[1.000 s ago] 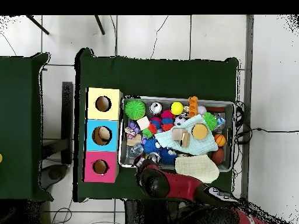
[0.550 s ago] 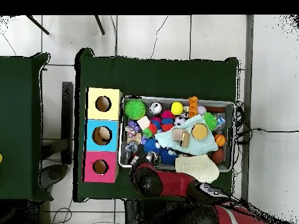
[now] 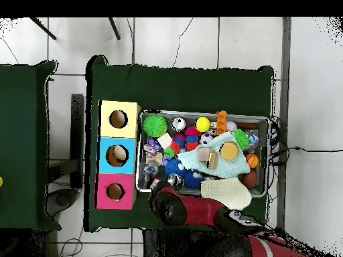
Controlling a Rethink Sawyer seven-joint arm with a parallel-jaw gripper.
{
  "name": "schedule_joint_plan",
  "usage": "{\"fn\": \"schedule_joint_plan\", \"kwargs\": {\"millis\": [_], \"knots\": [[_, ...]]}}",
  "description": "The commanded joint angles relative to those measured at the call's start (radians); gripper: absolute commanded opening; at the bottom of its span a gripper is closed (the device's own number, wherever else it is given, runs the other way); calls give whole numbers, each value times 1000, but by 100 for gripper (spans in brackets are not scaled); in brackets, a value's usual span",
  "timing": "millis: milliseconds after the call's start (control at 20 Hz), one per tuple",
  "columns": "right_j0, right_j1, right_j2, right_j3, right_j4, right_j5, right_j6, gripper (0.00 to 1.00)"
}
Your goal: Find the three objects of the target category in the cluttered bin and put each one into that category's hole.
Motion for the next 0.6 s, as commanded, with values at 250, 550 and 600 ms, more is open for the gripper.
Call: {"fn": "schedule_joint_plan", "kwargs": {"millis": [250,550,600], "knots": [[-51,-102,97,111,52,196,117,100],[-43,-294,116,156,142,385,103,100],[-45,-311,124,160,153,403,103,100]]}}
